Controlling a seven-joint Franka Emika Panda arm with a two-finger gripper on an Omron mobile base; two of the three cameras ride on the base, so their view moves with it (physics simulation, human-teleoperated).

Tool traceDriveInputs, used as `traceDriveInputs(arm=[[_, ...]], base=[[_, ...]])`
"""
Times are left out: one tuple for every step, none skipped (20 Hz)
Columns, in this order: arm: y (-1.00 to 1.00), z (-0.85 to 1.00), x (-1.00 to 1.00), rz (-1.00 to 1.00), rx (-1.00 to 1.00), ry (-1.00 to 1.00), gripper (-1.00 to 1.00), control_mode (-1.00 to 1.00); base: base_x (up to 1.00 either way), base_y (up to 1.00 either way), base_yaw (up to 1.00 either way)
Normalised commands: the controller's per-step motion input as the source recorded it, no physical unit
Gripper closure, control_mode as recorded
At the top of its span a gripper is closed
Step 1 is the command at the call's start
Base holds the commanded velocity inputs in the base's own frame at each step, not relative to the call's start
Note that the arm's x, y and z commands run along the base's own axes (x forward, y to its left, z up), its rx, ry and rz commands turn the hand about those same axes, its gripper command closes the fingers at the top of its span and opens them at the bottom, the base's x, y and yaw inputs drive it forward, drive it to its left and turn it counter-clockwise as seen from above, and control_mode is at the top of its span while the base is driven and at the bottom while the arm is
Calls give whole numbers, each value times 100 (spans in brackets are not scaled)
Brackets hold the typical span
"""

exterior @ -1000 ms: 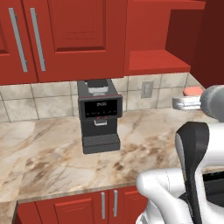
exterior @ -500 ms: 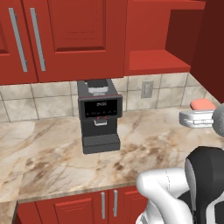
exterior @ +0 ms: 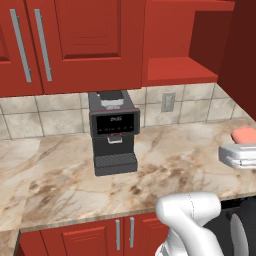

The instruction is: Locate and retrieve the bar soap and bar soap from the cabinet. Place them next to the sink.

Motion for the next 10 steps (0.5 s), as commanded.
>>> traceDriveInputs(arm=[[3,0,-48,0,0,1,100,-100],[3,0,-47,0,0,1,100,-100],[4,0,-45,0,0,1,100,-100],[5,0,-44,0,0,1,100,-100],[5,0,-44,0,0,0,100,-100],[1,0,-45,0,0,0,100,-100],[0,0,-40,0,0,0,100,-100],[1,0,-26,0,0,0,100,-100],[0,0,-14,0,0,0,100,-100],[0,0,-11,0,0,0,100,-100]], base=[[0,0,0],[0,0,0],[0,0,0],[0,0,0],[0,0,0],[0,0,0],[0,0,0],[0,0,0],[0,0,0],[0,0,0]])
